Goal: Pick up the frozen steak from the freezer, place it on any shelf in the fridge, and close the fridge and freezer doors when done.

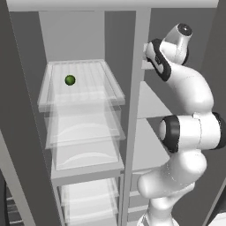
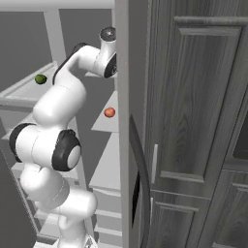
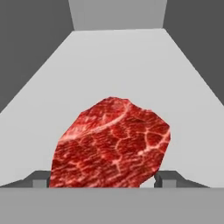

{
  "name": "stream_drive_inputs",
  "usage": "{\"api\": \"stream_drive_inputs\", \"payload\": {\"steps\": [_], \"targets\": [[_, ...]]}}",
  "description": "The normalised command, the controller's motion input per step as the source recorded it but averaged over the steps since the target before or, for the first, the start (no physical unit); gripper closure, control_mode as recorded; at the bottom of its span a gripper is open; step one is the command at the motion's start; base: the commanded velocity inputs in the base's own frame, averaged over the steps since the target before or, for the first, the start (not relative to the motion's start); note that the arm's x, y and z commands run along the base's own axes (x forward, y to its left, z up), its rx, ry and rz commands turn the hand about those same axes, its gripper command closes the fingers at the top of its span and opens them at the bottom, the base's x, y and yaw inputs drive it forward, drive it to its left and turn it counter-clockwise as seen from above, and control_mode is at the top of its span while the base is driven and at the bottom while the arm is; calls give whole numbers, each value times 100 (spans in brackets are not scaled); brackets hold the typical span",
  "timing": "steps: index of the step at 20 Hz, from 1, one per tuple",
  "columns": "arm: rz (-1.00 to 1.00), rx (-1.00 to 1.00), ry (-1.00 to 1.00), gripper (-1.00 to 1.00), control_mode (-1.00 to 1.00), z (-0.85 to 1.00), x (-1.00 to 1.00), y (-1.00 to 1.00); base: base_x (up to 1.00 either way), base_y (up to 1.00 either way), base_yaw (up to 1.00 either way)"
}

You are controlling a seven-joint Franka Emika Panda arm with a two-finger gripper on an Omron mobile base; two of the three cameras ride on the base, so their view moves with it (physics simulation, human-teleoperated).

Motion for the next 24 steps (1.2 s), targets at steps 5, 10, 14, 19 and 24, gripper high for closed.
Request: {"api": "stream_drive_inputs", "payload": {"steps": [5,10,14,19,24], "targets": [[-3,0,-2,100,-100,33,-100,1,0,0,0],[-5,0,0,100,-100,44,-100,1,0,0,0],[-5,0,0,100,-100,30,-100,4,0,0,0],[-1,-1,10,100,-100,-14,-100,32,0,0,0],[0,-4,13,100,-100,-92,-100,57,0,0,0]]}}
